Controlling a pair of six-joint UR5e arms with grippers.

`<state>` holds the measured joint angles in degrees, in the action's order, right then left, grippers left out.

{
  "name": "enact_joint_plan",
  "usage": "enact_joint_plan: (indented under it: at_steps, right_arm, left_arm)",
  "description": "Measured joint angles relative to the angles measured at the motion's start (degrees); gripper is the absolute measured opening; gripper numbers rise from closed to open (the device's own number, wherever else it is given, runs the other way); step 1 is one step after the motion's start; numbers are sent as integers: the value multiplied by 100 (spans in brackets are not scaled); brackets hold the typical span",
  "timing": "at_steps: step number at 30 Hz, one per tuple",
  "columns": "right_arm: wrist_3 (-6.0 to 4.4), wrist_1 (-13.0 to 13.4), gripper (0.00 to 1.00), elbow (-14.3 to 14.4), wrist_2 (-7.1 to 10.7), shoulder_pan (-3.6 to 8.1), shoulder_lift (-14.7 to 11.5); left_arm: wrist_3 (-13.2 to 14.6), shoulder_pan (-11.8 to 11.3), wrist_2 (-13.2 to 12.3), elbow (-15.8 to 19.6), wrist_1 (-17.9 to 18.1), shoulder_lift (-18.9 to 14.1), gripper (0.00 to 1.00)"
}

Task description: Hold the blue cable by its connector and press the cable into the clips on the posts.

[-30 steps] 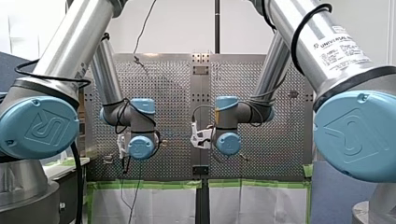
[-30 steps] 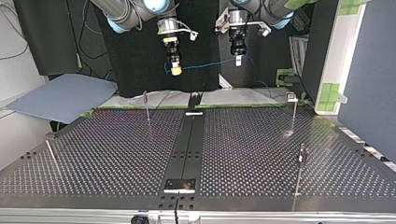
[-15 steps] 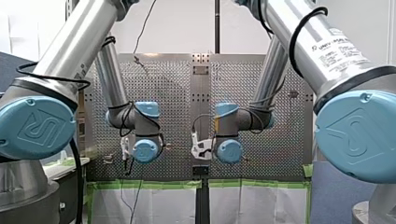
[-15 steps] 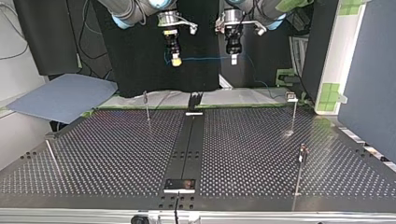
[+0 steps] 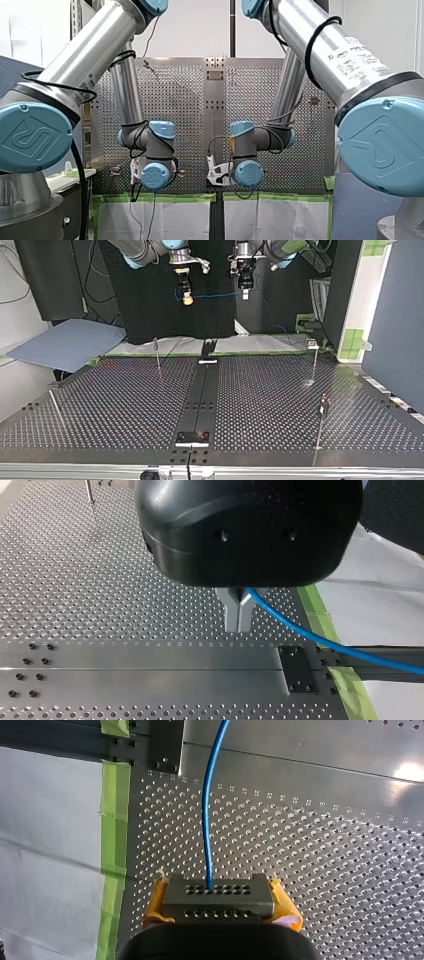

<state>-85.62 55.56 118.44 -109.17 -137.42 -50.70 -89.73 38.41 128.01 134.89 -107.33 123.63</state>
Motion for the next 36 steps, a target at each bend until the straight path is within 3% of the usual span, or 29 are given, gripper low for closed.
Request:
enact_joint_plan:
  at_steps: [9, 15, 20, 24, 30, 36]
  right_arm:
    - [-2, -44, 0, -95, -14, -42, -62]
    - [-253, -263, 0, -147, 60, -79, -344]
    - [-437, -484, 0, -188, 142, -21, -653]
    - [-551, -708, 0, -300, 281, 32, -893]
    - [-586, -1077, 0, -582, 359, 106, -1264]
    - [-589, -1433, 0, -857, 526, 194, -1620]
  left_arm:
    - [-152, -93, 1, -172, -208, -63, 0]
    - [-370, -171, -103, -235, -551, -386, 0]
    - [-339, -264, -9, -254, -815, -647, 0]
    - [-326, -482, -41, -299, -1064, -899, 0]
    - [-289, -763, -90, -347, -1432, -1267, 0]
    - [-271, -846, -1, -541, -1782, -1628, 0]
